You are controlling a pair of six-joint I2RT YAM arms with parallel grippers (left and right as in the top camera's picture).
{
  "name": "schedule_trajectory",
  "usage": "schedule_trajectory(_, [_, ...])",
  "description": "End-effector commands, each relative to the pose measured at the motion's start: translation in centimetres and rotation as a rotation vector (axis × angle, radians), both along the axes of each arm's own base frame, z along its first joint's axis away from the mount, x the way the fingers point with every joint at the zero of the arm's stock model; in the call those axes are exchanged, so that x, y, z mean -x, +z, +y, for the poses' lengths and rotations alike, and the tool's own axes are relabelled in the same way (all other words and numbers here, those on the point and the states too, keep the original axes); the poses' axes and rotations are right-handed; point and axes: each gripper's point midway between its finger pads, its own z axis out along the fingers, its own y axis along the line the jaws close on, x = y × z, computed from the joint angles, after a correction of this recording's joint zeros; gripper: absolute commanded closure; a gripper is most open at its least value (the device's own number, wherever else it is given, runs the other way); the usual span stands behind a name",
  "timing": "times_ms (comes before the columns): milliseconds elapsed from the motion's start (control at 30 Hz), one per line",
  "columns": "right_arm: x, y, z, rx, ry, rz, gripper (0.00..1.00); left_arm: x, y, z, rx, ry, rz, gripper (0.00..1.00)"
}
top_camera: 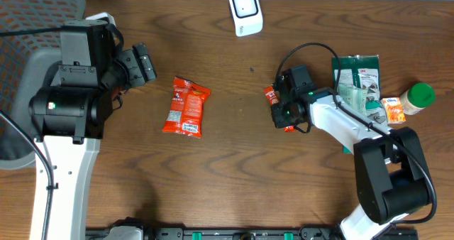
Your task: Scan the item barcode
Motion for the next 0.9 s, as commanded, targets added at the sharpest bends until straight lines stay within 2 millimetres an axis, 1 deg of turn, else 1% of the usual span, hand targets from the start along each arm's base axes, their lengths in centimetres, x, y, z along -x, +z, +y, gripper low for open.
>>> schedule_trajectory(0, [-2.3, 5.5, 0.9, -0.062, 0.003, -0.113, 0.86, -0.1, 0.1, 0.3, -0.005, 0.011, -0.004, 0.1])
schedule_trajectory(100, [-2.2, 8.5, 0.7, -0.073, 0.002, -0.144, 0.85, -0.1, 0.1, 0.3, -0.005, 0.011, -0.004, 0.1])
schedule_trajectory(133, [-1.9, 9.1, 0.6, -0.074, 0.001, -0.147, 0.85, -0.1, 0.1, 0.3, -0.005, 0.011, -0.004, 0.1])
schedule_trajectory(200, [-1.1, 9.6, 0.4, -0.069, 0.001, -0.133, 0.86, -0.1, 0.1, 0.3, -0.005, 0.011, -0.004, 0.1])
schedule_trajectory(267, [-0.1, 9.3, 0.0, -0.055, 0.0, -0.091, 0.89, -0.1, 0.1, 0.3, -0.005, 0.011, -0.004, 0.1])
schedule_trajectory(367, [1.3, 7.9, -0.5, -0.033, -0.004, -0.028, 0.92, -0.1, 0.1, 0.3, -0.005, 0.011, -0.004, 0.1])
schedule_trajectory(500, [2.6, 5.5, -2.0, 0.036, -0.062, 0.021, 0.95, -0.1, 0.1, 0.3, -0.005, 0.011, -0.004, 0.1])
schedule_trajectory(533, [3.0, 4.5, -2.4, 0.053, -0.07, 0.029, 0.95, -0.1, 0.1, 0.3, -0.005, 0.011, -0.004, 0.1])
schedule_trajectory(733, [4.1, 1.2, -3.0, 0.039, -0.153, 0.035, 0.95, -0.1, 0.1, 0.3, -0.005, 0.011, -0.004, 0.1])
schedule_trajectory(867, [4.7, -1.0, -3.1, 0.013, -0.197, 0.01, 0.95, -0.1, 0.1, 0.3, -0.005, 0.011, -0.004, 0.1])
